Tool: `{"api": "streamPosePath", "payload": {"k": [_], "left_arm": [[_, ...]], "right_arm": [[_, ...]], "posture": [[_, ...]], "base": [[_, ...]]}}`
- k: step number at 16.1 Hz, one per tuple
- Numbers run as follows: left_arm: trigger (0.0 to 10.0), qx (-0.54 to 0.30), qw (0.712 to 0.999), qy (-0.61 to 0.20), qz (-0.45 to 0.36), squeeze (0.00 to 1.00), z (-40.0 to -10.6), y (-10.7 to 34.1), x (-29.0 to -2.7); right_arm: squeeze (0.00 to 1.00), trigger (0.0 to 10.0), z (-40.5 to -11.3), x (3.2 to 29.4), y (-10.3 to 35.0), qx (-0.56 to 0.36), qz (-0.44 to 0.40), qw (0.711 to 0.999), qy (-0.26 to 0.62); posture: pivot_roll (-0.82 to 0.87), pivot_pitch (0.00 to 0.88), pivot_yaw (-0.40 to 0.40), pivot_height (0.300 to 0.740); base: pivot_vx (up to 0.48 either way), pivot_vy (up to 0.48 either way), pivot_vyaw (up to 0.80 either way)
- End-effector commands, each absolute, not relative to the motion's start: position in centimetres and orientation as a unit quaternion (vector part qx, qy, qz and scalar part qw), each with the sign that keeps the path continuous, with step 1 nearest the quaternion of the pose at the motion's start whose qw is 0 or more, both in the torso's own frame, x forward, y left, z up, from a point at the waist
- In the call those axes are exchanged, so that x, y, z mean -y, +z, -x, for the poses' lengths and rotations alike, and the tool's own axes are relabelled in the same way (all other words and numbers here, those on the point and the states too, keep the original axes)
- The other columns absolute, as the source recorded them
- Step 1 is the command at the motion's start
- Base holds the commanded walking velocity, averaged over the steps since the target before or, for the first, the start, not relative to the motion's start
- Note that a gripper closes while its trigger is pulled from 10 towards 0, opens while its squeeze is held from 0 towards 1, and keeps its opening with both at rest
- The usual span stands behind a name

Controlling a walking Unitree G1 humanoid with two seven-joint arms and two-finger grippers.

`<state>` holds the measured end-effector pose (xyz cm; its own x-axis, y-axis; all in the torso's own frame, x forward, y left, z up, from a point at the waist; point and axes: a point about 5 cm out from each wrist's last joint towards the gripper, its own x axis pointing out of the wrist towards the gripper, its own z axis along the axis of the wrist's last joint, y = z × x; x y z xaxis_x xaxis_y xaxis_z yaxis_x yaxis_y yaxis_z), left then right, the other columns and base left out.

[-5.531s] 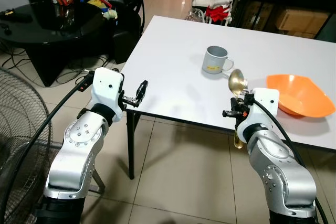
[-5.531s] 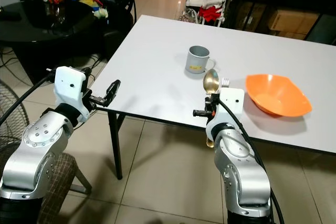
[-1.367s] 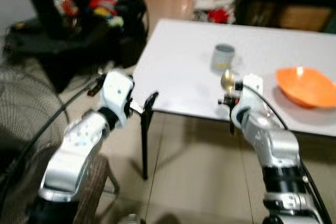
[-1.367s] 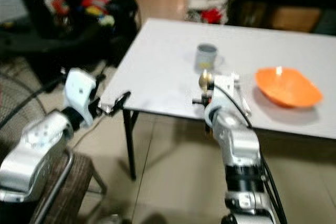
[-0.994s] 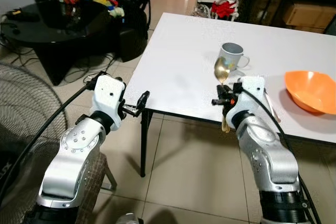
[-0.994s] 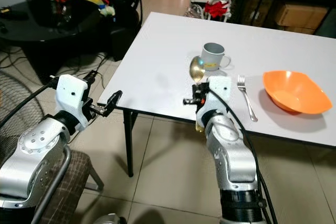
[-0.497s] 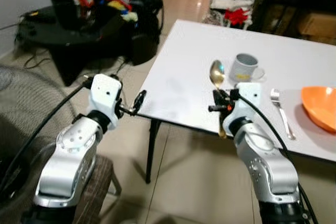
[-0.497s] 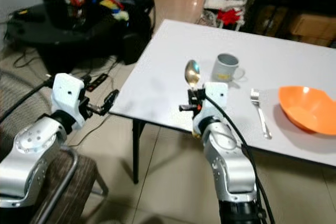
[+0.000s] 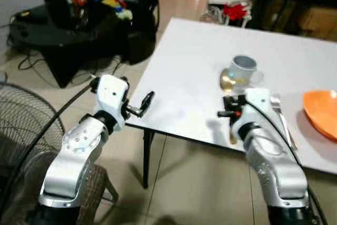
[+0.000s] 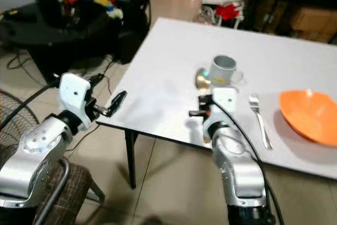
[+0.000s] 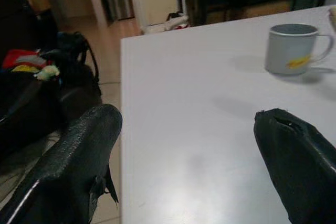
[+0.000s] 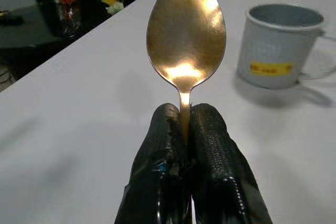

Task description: Setting the table

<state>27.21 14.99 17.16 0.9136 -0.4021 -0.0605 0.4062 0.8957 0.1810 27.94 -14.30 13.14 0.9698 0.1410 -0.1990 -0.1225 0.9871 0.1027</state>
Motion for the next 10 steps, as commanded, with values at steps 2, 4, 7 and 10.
{"api": "streamPosePath", "payload": {"k": [2,4,7,10], "left_arm": [[10.0,-0.015,0.973,-0.208,-0.099,0.0,-26.99,16.95,-15.44],[10.0,-0.017,0.973,-0.208,-0.1,0.0,-26.92,16.87,-15.59],[10.0,-0.016,0.973,-0.208,-0.1,0.0,-26.93,16.92,-15.65],[10.0,-0.012,0.971,-0.214,-0.105,0.0,-26.93,17.02,-15.65]], "right_arm": [[0.0,10.0,-27.94,13.53,13.92,-0.089,-0.047,0.991,0.085],[0.0,10.0,-27.9,13.19,13.87,-0.092,-0.045,0.99,0.098],[0.0,10.0,-27.82,12.93,13.67,-0.098,-0.044,0.989,0.104],[0.0,10.0,-28.06,13.01,13.5,-0.114,-0.042,0.988,0.099]], "posture": [[0.07,0.0,-0.037,0.74],[0.07,0.0,-0.041,0.74],[0.07,0.0,-0.042,0.74],[0.07,0.0,-0.043,0.74]], "base": [[0.304,0.0,0.0],[0.3,0.0,0.0],[0.299,0.0,0.0],[0.085,0.0,0.0]]}}
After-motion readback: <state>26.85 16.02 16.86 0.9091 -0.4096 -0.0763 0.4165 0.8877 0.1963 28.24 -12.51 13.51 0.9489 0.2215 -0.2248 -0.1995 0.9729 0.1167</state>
